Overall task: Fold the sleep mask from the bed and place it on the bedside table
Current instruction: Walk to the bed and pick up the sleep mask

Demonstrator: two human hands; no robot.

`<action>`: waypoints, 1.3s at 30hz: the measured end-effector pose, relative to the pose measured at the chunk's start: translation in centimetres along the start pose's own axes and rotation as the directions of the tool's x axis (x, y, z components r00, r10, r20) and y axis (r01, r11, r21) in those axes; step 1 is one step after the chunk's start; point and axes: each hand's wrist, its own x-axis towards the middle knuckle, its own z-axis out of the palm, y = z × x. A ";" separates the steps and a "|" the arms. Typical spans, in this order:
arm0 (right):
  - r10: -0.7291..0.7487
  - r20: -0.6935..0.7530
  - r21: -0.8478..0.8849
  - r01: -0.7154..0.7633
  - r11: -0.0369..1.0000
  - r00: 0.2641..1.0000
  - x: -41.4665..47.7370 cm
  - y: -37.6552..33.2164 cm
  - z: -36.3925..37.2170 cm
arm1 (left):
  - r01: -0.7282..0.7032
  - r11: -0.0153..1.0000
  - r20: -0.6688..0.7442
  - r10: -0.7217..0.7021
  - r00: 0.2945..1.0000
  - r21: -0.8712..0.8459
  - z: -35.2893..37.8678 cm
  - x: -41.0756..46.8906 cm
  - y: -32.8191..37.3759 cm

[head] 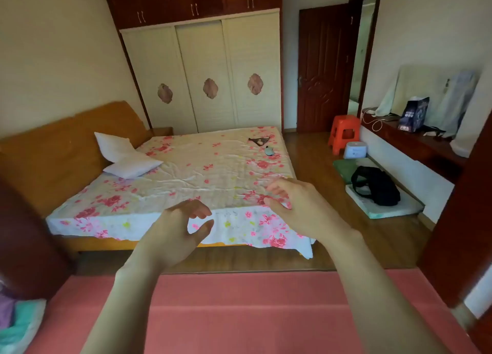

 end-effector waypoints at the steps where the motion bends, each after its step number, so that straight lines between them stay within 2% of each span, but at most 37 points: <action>1: 0.003 -0.009 0.008 -0.003 1.000 1.000 0.7 0.9 0.3 | -0.002 1.000 -0.005 0.002 1.000 -0.010 0.8 0.9 -0.3; 4: 0.038 0.021 -0.011 -0.038 0.999 0.999 3.4 3.8 0.8 | 0.036 0.999 0.024 -0.036 0.999 -0.012 2.9 4.1 -1.1; 8: 0.024 0.000 -0.017 -0.024 1.000 1.000 7.5 7.5 1.2 | 0.039 0.999 -0.022 -0.040 0.999 -0.030 4.8 9.0 -2.6; 15: 0.043 0.029 -0.051 -0.042 0.998 0.999 16.1 14.2 -0.1 | 0.048 0.982 -0.105 -0.068 0.992 -0.183 8.9 20.2 -4.3; 19: 0.084 0.047 -0.146 -0.076 0.986 0.995 20.7 18.5 -1.1 | 0.006 0.977 -0.090 -0.026 0.996 -0.215 12.2 26.8 -4.7; 27: 0.169 0.004 -0.229 -0.164 0.959 0.986 23.7 27.6 -2.2 | -0.083 0.988 0.070 0.093 0.993 -0.133 18.6 37.4 -2.2; 32: 0.185 -0.003 -0.194 -0.182 0.964 0.983 25.8 33.3 -2.7 | -0.061 0.997 0.142 0.066 0.988 -0.040 22.2 41.8 -0.2; 39: 0.148 0.060 -0.116 -0.141 0.983 0.987 29.3 43.7 -4.9 | -0.023 0.997 0.084 0.016 0.996 0.074 26.8 48.0 4.4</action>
